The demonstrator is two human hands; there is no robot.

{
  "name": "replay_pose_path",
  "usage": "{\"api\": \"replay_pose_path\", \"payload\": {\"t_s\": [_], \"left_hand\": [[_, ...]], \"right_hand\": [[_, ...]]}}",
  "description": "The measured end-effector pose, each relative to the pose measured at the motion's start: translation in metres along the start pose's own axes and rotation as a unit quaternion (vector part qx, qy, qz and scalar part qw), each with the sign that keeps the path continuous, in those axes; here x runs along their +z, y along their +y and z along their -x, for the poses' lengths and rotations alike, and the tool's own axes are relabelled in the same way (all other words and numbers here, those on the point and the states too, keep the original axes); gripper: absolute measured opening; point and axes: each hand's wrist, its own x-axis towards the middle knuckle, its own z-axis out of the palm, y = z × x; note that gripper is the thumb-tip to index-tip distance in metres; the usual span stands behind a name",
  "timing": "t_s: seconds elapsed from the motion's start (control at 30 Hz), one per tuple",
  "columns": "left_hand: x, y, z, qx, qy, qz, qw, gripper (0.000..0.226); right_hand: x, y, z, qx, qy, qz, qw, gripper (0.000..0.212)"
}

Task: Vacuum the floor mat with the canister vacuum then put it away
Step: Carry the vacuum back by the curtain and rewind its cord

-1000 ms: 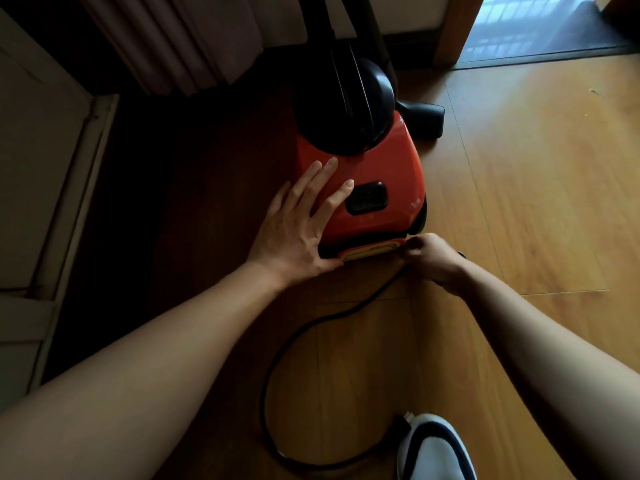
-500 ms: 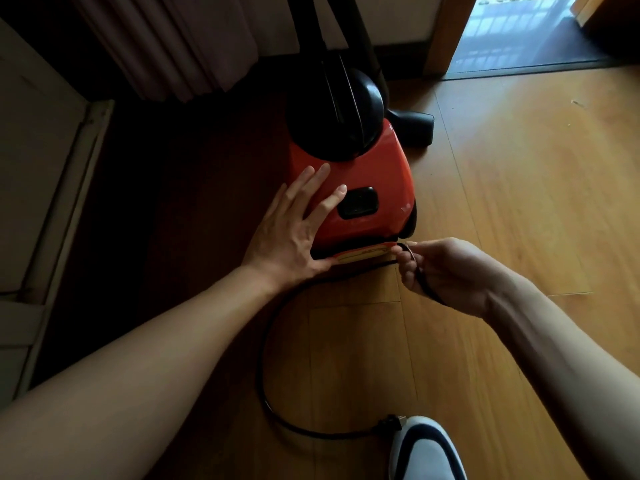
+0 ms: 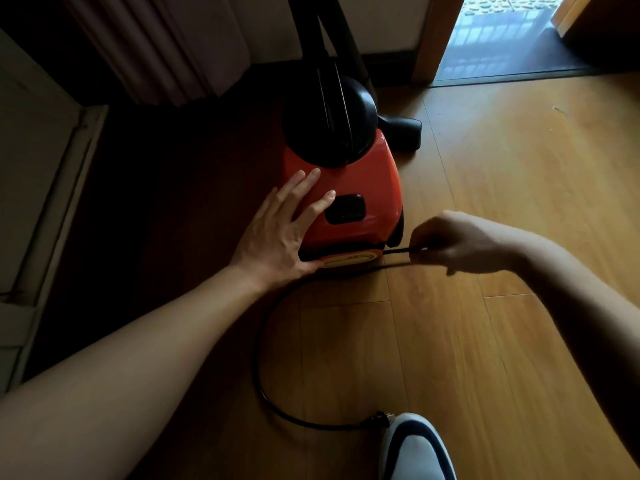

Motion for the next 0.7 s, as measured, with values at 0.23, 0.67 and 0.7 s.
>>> {"api": "replay_pose_path", "payload": {"t_s": [0.23, 0.67, 0.7], "left_hand": [[-0.001, 0.0, 0.0, -0.003, -0.002, 0.009, 1.0, 0.115], [-0.007, 0.0, -0.001, -0.003, -0.033, 0.037, 0.999, 0.108], [-0.01, -0.003, -0.001, 0.001, -0.043, 0.049, 0.998, 0.1]], "right_hand": [[0.028, 0.041, 0.007, 0.01, 0.074, -0.44, 0.895, 0.032], [0.08, -0.075, -0.001, 0.017, 0.194, -0.577, 0.793, 0.037], [0.088, -0.085, -0.004, -0.004, 0.205, -0.534, 0.82, 0.035]]}}
